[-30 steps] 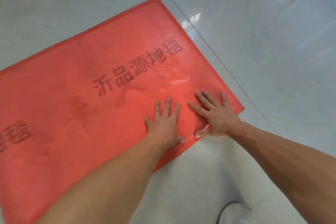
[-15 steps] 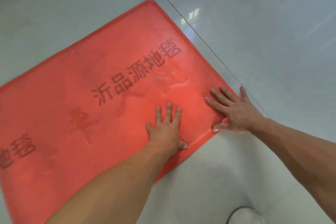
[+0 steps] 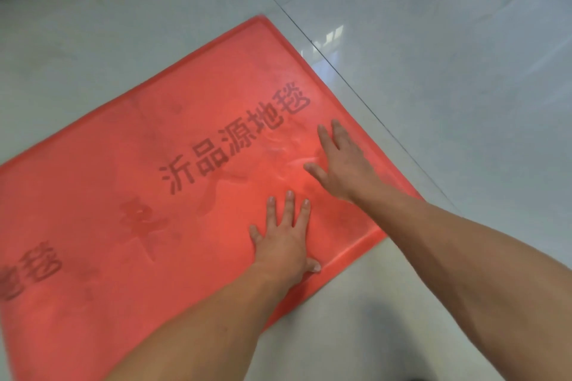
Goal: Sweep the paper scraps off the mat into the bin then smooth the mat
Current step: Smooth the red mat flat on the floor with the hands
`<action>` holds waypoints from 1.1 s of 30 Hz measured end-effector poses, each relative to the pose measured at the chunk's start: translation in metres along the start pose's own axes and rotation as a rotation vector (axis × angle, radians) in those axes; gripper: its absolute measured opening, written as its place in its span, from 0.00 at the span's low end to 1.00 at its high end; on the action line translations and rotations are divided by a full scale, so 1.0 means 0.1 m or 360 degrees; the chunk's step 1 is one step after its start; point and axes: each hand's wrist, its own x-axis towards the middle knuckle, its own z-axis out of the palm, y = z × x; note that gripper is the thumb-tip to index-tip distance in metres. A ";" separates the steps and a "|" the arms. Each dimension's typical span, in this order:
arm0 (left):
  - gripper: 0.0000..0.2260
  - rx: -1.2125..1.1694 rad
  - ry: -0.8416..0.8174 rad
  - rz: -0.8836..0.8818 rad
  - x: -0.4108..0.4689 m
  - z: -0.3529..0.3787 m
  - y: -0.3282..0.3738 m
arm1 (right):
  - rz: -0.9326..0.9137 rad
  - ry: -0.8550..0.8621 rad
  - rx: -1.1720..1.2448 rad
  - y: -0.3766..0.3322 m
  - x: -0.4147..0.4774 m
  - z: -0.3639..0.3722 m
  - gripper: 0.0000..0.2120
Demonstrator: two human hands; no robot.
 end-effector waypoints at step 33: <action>0.55 0.0060 -0.0051 -0.0009 0.00 -0.04 0.04 | 0.0378 0.0263 0.0266 0.43 -0.38 -0.03 0.33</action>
